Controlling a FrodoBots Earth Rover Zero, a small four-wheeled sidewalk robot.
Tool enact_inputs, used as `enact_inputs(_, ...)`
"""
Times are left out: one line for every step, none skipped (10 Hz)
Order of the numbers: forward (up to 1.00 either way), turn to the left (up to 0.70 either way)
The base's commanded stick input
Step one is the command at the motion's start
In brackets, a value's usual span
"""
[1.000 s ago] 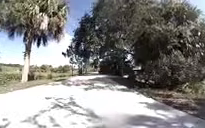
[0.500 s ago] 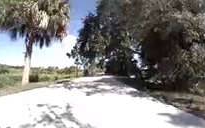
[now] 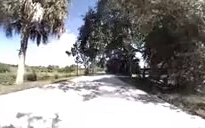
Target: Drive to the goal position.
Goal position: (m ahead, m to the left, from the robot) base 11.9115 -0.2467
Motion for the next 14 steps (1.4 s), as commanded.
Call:
enact_inputs(0.85, 0.0)
enact_inputs(0.85, 0.0)
enact_inputs(0.85, 0.0)
enact_inputs(0.85, 0.0)
enact_inputs(0.85, 0.0)
enact_inputs(0.85, 0.0)
enact_inputs(0.85, 0.0)
enact_inputs(0.85, 0.0)
enact_inputs(0.85, 0.0)
enact_inputs(0.85, 0.0)
enact_inputs(0.85, 0.0)
enact_inputs(0.85, 0.0)
enact_inputs(0.85, 0.0)
enact_inputs(0.85, 0.0)
